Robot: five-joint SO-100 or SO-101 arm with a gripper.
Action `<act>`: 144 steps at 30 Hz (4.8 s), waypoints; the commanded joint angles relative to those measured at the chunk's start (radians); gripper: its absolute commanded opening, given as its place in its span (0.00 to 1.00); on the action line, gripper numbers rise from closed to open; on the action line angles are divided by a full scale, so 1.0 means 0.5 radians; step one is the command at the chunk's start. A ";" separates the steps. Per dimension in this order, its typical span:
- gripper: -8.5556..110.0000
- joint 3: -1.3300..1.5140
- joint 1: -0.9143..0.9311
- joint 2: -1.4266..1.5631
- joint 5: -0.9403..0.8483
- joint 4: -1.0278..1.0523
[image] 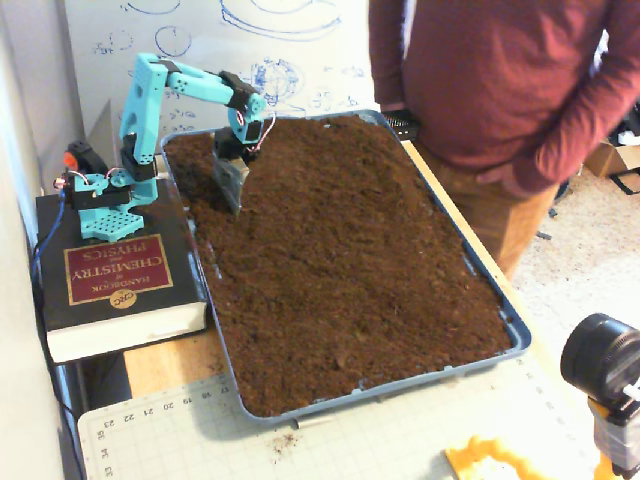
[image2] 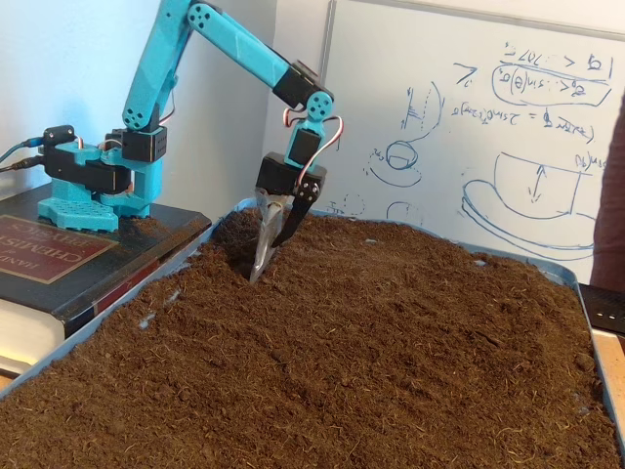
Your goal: Build a berm.
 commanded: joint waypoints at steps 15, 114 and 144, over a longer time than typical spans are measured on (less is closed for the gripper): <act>0.08 -1.460 0.006 -0.595 0.012 0.006; 0.07 -1.065 0.488 0.509 -0.227 0.071; 0.08 1.687 1.301 0.902 -1.190 -1.703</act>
